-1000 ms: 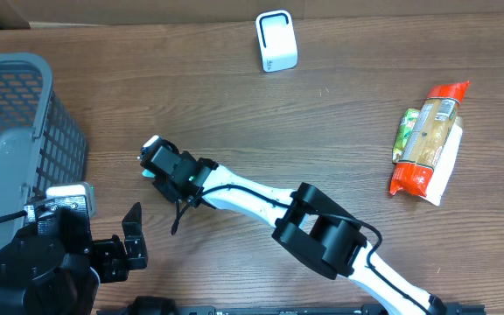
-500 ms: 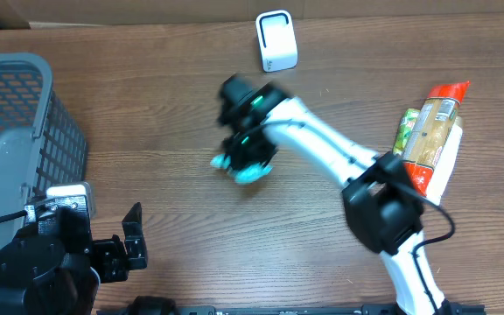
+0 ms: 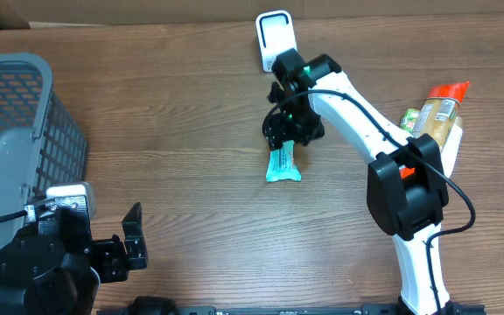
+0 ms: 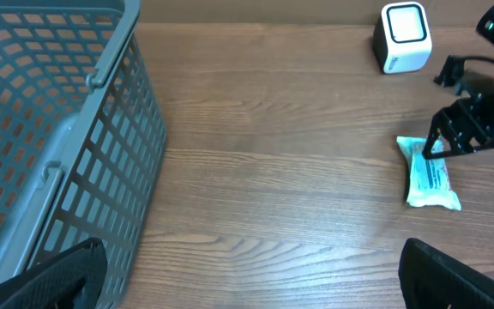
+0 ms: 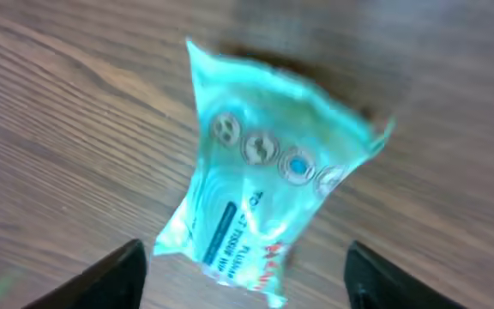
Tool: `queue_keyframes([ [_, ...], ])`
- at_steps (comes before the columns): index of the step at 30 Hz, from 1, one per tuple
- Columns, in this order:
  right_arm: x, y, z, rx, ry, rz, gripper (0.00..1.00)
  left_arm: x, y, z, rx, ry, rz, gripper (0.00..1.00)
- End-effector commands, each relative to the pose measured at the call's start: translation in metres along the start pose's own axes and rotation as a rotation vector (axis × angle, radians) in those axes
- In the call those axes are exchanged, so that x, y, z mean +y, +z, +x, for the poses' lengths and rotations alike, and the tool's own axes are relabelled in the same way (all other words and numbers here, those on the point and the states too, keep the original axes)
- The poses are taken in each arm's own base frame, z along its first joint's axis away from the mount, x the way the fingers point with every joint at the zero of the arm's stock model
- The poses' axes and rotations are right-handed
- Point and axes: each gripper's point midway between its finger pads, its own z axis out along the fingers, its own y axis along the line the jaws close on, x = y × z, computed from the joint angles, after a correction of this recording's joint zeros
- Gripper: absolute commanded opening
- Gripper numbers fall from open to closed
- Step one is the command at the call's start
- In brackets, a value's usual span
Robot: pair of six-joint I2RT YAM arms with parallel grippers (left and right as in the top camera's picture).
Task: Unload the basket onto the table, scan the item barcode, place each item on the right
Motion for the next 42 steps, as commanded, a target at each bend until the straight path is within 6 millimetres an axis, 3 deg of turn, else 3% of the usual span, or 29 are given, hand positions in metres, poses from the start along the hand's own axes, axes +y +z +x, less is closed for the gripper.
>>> queue_keyframes([
  [1, 0.007, -0.028, -0.007, -0.074, -0.069, 0.056, 0.7, -0.001, 0.003, 0.0, 0.009, -0.008, 0.004, 1.0],
  [8, 0.024, -0.017, -0.01, -0.089, 0.023, 0.063, 0.51, -0.001, 0.003, 0.001, 0.01, -0.008, 0.003, 1.0],
  [12, 0.012, -0.002, -0.017, -0.148, 0.209, 0.187, 0.34, -0.001, 0.003, 0.001, 0.01, -0.008, 0.003, 0.99],
  [17, -0.011, 0.016, -0.015, -0.177, 0.288, 0.289, 0.05, -0.001, 0.003, 0.001, 0.01, -0.008, 0.003, 1.0],
  [18, -0.013, 0.018, -0.013, -0.171, 0.292, 0.287, 0.04, -0.001, 0.003, 0.001, 0.01, -0.008, 0.003, 0.99],
  [24, -0.017, 0.039, -0.002, -0.135, 0.309, 0.271, 0.04, -0.001, 0.003, 0.001, 0.01, -0.008, 0.003, 0.99],
  [30, -0.013, 0.081, 0.021, -0.077, 0.315, 0.197, 0.04, -0.001, 0.003, 0.001, 0.01, -0.008, 0.003, 1.0],
  [33, -0.018, 0.09, 0.029, -0.06, 0.32, 0.204, 0.04, -0.001, 0.003, 0.001, 0.01, -0.008, 0.003, 1.0],
  [34, -0.02, 0.089, 0.029, -0.058, 0.324, 0.206, 0.04, -0.001, 0.003, 0.0, 0.009, -0.008, 0.003, 1.0],
  [36, -0.02, 0.085, 0.027, -0.062, 0.319, 0.2, 0.15, -0.001, 0.003, 0.001, 0.01, -0.008, 0.003, 0.99],
  [37, -0.019, 0.078, 0.022, -0.063, 0.304, 0.192, 0.21, -0.001, 0.003, 0.001, 0.01, -0.008, 0.003, 1.0],
  [42, -0.008, 0.042, 0.005, -0.101, 0.249, 0.177, 0.33, -0.001, 0.003, 0.0, 0.009, -0.008, 0.003, 1.0],
])
